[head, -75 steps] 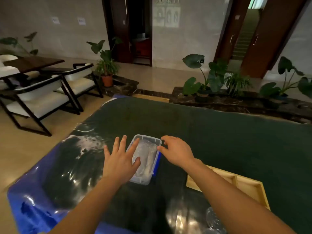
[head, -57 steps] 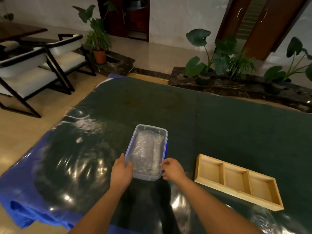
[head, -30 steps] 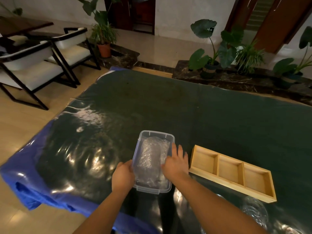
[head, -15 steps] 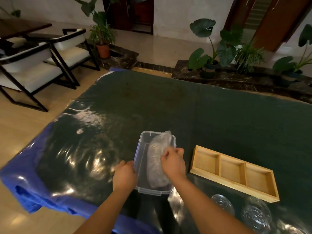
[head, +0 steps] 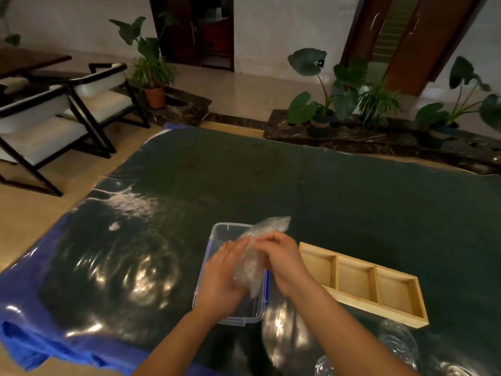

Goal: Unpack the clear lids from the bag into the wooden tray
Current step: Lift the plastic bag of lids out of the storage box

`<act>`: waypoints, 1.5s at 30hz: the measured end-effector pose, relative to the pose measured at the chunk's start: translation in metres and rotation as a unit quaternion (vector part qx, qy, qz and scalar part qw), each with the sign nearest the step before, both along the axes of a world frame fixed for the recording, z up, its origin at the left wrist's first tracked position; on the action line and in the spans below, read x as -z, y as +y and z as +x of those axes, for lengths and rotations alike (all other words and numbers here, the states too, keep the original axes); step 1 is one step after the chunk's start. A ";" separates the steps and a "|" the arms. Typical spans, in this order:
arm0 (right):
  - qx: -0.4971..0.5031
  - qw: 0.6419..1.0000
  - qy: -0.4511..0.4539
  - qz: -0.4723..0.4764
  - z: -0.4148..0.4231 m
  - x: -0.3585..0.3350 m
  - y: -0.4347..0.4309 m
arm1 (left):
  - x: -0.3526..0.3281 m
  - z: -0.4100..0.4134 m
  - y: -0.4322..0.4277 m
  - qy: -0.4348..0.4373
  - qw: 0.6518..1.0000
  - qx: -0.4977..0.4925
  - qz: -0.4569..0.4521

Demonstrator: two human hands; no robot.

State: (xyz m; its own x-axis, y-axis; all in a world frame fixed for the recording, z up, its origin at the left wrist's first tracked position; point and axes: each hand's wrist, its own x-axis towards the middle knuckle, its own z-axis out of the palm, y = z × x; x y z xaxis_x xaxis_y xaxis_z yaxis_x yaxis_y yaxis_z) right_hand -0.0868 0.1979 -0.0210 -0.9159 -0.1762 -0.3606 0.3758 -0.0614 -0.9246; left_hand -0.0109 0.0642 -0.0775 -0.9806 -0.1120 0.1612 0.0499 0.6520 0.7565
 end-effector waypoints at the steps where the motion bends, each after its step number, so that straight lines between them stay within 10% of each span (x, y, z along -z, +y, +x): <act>1: 0.002 0.998 0.007 -0.057 0.000 -0.007 0.007 | -0.006 0.000 0.000 -0.018 0.995 -0.038 0.095; 4: -0.029 0.975 0.210 0.058 -0.003 -0.018 0.035 | -0.016 -0.010 -0.005 -0.093 0.930 -0.156 0.319; 10: -0.251 0.685 0.493 0.474 -0.017 -0.027 0.049 | -0.042 -0.019 -0.015 -0.173 0.932 -0.022 0.318; 14: -0.219 0.737 0.486 0.416 -0.030 -0.048 0.049 | -0.061 -0.017 -0.024 -0.245 0.930 0.068 0.267; 18: -0.223 0.871 0.295 0.322 -0.042 -0.068 0.054 | -0.083 -0.018 -0.032 -0.253 0.921 0.128 0.268; 22: -0.199 0.917 0.200 0.282 -0.041 -0.072 0.053 | -0.091 -0.017 -0.026 -0.205 0.937 0.113 0.260; 26: -0.161 0.901 0.236 0.326 -0.034 -0.066 0.050 | -0.103 -0.014 -0.027 -0.197 0.922 0.183 0.278; 32: -0.142 0.910 0.260 0.291 -0.024 -0.070 0.040 | -0.116 -0.028 -0.002 -0.104 0.987 -0.049 0.111; 35: -0.142 0.913 0.266 0.275 -0.021 -0.080 0.039 | -0.110 -0.034 0.010 -0.063 0.978 -0.082 0.184; 38: -0.178 0.850 0.330 0.370 -0.010 -0.082 0.052 | -0.105 -0.033 0.005 -0.036 0.965 -0.108 0.236; 42: -0.234 0.657 0.490 0.523 0.017 -0.064 0.059 | -0.106 -0.037 0.003 -0.042 0.973 -0.102 0.205; 45: -0.214 0.698 0.467 0.498 0.002 -0.063 0.062 | -0.108 -0.036 0.005 -0.064 0.980 -0.056 0.178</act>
State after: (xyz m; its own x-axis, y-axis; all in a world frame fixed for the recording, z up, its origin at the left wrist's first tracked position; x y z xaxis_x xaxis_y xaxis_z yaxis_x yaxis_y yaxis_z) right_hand -0.0844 0.2599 0.0420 -0.7738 -0.5937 0.2207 -0.6334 0.7207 -0.2818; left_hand -0.0466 0.0691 0.0310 -0.9686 -0.2466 -0.0307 -0.1164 0.3411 0.9328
